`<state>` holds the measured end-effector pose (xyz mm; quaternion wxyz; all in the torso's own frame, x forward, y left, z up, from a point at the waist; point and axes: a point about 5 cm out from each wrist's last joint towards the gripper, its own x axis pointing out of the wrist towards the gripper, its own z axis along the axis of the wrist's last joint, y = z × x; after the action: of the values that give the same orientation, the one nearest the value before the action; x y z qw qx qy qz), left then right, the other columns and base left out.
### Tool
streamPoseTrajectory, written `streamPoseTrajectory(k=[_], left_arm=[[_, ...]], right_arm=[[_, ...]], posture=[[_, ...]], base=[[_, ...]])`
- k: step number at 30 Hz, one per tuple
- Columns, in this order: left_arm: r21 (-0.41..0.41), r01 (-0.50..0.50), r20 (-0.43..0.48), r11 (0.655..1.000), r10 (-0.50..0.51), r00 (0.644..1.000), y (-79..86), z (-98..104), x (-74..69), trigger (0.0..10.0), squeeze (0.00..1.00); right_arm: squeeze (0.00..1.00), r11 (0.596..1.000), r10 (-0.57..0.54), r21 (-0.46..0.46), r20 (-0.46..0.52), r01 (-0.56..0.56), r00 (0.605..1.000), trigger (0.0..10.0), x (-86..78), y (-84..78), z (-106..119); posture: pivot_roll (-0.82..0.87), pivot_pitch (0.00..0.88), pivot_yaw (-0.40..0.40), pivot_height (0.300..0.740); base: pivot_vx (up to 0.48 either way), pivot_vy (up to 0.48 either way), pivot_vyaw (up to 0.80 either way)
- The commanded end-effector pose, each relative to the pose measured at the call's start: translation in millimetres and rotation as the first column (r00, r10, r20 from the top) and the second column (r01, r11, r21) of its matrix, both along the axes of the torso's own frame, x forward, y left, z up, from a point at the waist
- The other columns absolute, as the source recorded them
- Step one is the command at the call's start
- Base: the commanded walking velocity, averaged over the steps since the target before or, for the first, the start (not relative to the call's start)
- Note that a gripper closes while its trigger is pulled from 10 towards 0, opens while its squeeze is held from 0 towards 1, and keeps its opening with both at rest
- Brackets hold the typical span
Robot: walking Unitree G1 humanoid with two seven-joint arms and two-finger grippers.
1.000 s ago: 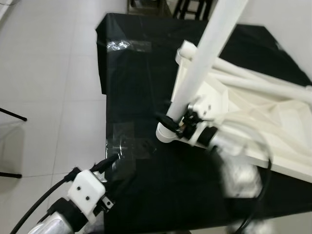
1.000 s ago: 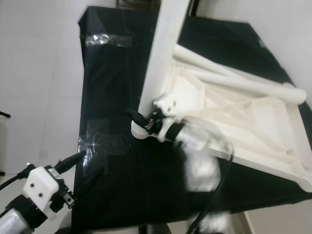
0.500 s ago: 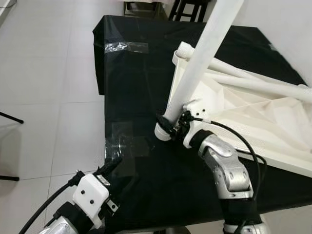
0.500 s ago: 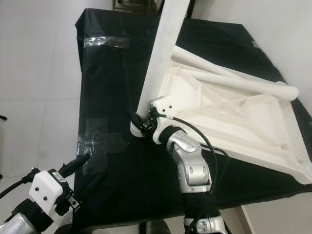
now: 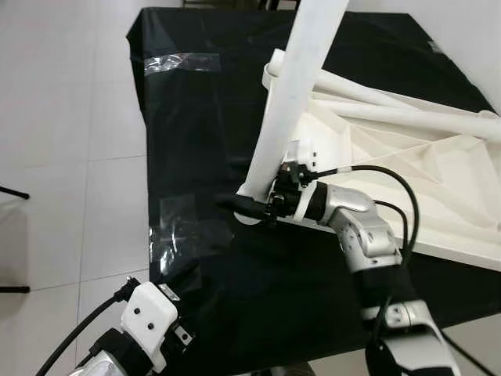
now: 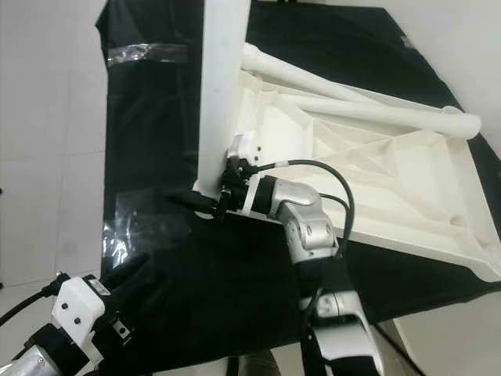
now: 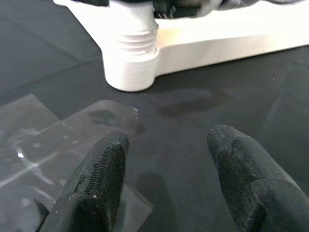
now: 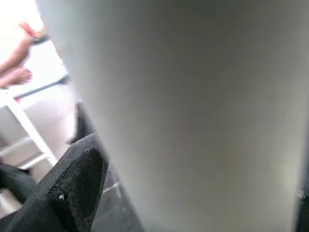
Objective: Building children table
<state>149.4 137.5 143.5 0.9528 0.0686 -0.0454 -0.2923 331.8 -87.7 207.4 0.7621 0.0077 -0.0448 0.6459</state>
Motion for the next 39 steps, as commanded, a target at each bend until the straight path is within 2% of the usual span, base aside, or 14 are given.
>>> streamPoseTrajectory(k=[1, 2, 4, 5, 16, 22, 23, 24, 25, 26, 28, 35, 36, 39], left_arm=[[-0.006, 0.012, -0.031, 1.000, -0.013, 0.999, -0.3, -2, -5.9, 10.0, 0.00], [-0.005, 0.012, -0.034, 1.000, -0.013, 0.999, -0.1, -2, -6.8, 10.0, 0.00], [-0.005, 0.013, -0.036, 1.000, -0.013, 0.999, 0.0, -2, -7.6, 10.0, 0.00], [-0.005, 0.013, -0.038, 1.000, -0.014, 0.999, -0.1, -2, -8.1, 10.0, 0.00], [-0.012, 0.018, -0.043, 1.000, -0.019, 0.999, -3.5, 1, -10.3, 10.0, 0.00], [-0.021, 0.022, -0.039, 1.000, -0.023, 0.999, -6.2, 5, -13.0, 10.0, 0.00], [-0.022, 0.022, -0.037, 1.000, -0.023, 0.999, -5.7, 6, -13.7, 10.0, 0.00], [-0.023, 0.021, -0.037, 1.000, -0.022, 0.999, -5.2, 7, -14.1, 10.0, 0.00], [-0.024, 0.020, -0.036, 1.000, -0.021, 0.999, -4.2, 8, -14.3, 10.0, 0.00], [-0.024, 0.020, -0.036, 1.000, -0.021, 0.999, -4.2, 8, -14.3, 10.0, 0.00], [-0.024, 0.026, -0.035, 0.999, -0.027, 0.999, -2.4, 8, -12.9, 10.0, 0.00], [-0.023, 0.037, -0.040, 0.999, -0.038, 0.998, -1.8, 7, -10.2, 10.0, 0.00], [-0.019, 0.033, -0.040, 0.999, -0.034, 0.999, -1.0, 6, -8.4, 10.0, 0.00], [-0.017, 0.029, -0.039, 0.999, -0.030, 0.999, -0.8, 6, -7.7, 10.0, 0.00]], right_arm=[[0.00, 0.997, 0.083, 0.007, -0.024, -0.083, 0.996, 10.0, -0.4, 4.1, -3], [0.00, 0.994, 0.106, -0.006, -0.026, -0.106, 0.994, 1.9, 1.3, 4.1, -4], [0.00, 0.991, 0.131, -0.017, -0.028, -0.132, 0.991, 2.5, 2.8, 3.4, -4], [0.00, 0.987, 0.159, -0.029, -0.041, -0.160, 0.986, 0.0, 4.4, 1.6, -4], [0.00, 0.962, 0.251, -0.094, -0.061, -0.256, 0.966, 0.0, 7.7, -12.0, -3], [0.00, 0.979, -0.088, -0.185, -0.015, 0.084, 0.996, 0.0, 4.9, -18.3, -21], [0.00, 0.874, -0.437, -0.232, 0.005, 0.426, 0.899, 0.0, 2.1, -16.0, -37], [0.00, 0.711, -0.669, -0.259, 0.042, 0.654, 0.743, 0.0, -2.5, -22.1, -45], [0.00, 0.599, -0.776, -0.305, 0.005, 0.740, 0.631, 0.0, -22.9, -27.3, -56], [0.00, 0.599, -0.776, -0.305, 0.005, 0.740, 0.631, 0.0, -22.9, -27.3, -56], [0.00, 0.565, -0.803, -0.336, -0.010, 0.754, 0.596, 0.0, -51.0, -24.8, -64], [0.00, 0.603, -0.774, -0.321, -0.012, 0.730, 0.634, 0.0, -47.4, -14.1, -61], [0.00, 0.654, -0.736, -0.282, -0.024, 0.702, 0.676, 10.0, -31.3, -6.0, -50], [0.00, 0.687, -0.715, -0.232, -0.052, 0.689, 0.697, 10.0, -25.5, -2.1, -42]], posture=[[0.32, 0.287, -0.101, 0.740], [0.32, 0.290, -0.102, 0.740], [0.32, 0.292, -0.102, 0.740], [0.32, 0.292, -0.102, 0.740], [0.31, 0.312, -0.116, 0.740], [0.28, 0.357, -0.163, 0.740], [0.27, 0.368, -0.161, 0.740], [0.27, 0.368, -0.161, 0.740], [0.24, 0.380, -0.161, 0.740], [0.24, 0.380, -0.161, 0.740], [0.22, 0.380, -0.151, 0.740], [0.25, 0.363, -0.145, 0.740], [0.25, 0.352, -0.147, 0.740], [0.25, 0.350, -0.148, 0.740]], base=[[0.000, 0.000, 0.00], [0.000, 0.000, 0.00], [0.000, 0.000, 0.00], [0.000, 0.000, 0.00], [0.000, 0.000, 0.00], [0.000, 0.000, 0.00], [0.000, 0.000, 0.00], [0.000, 0.000, 0.00], [0.000, 0.000, 0.00], [0.000, 0.000, 0.00], [0.000, 0.000, 0.00], [0.000, 0.000, 0.00], [0.000, 0.000, 0.00], [0.000, 0.000, 0.00]])
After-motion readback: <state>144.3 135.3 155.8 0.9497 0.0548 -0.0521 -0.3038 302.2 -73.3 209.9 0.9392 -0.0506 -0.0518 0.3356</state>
